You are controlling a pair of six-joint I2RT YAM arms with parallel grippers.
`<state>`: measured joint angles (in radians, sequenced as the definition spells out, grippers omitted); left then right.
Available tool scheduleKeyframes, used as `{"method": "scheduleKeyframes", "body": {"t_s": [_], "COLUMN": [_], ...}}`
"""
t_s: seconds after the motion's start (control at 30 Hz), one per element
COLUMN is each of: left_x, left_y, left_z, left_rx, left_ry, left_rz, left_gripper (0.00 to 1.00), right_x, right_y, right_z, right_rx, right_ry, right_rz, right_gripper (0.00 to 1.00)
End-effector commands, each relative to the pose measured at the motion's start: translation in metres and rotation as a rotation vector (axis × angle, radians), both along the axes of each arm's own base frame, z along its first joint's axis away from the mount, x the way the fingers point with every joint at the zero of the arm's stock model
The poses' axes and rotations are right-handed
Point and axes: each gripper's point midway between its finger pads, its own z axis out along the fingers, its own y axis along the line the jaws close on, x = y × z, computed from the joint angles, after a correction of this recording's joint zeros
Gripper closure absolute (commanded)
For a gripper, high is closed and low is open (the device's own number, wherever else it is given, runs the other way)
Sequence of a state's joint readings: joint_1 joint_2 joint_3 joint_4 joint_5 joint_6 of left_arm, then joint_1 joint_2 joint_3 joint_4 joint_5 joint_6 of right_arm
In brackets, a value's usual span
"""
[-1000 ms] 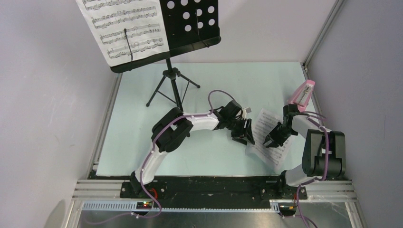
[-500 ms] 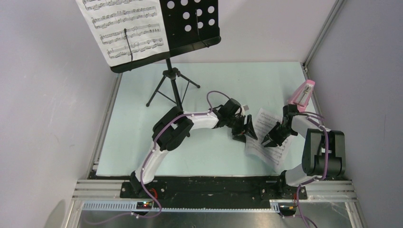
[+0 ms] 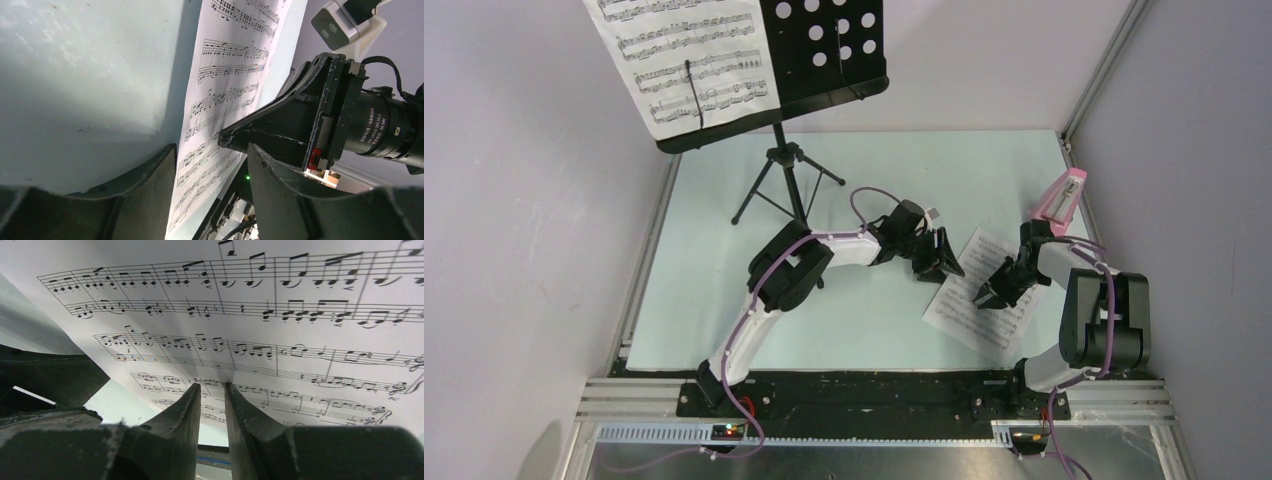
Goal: Set up the instrument practice props
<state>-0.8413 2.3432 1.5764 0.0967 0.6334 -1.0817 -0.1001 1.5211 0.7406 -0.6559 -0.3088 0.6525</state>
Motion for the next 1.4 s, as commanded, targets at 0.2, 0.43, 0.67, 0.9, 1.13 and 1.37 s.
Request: {"method": "scheduleKeyframes", "body": {"t_s": [0.2, 0.43, 0.67, 0.9, 1.13, 1.37], "left_x": [-0.016, -0.003, 0.001, 0.014, 0.027, 0.027], "left_y": [0.001, -0.001, 0.015, 0.056, 0.119, 0.17], "left_z": [-0.014, -0.022, -0.015, 0.058, 0.149, 0.272], "left_rx": [0.023, 0.065, 0.149, 0.278, 0.44, 0.389], "left_ry": [-0.035, -0.121, -0.239, -0.534, -0.891, -1.057], "left_rz": [-0.05, -0.06, -0.109, -0.169, -0.215, -0.123], "left_gripper": [0.54, 0.76, 1.0, 1.0, 1.0, 1.0], "right_x": [-0.002, -0.002, 0.025, 0.087, 0.121, 0.119], "right_y": [-0.007, -0.009, -0.012, -0.014, 0.012, 0.041], "right_z": [-0.025, -0.022, 0.016, 0.128, 0.243, 0.328], "right_rx": [-0.061, -0.07, -0.099, -0.071, 0.056, 0.172], "right_ry": [0.004, -0.013, -0.161, -0.516, -0.95, -1.239], "right_rz": [0.032, 0.052, 0.075, 0.049, 0.114, 0.239], "right_gripper": [0.71, 0.75, 0.6, 0.45, 0.33, 0.21]}}
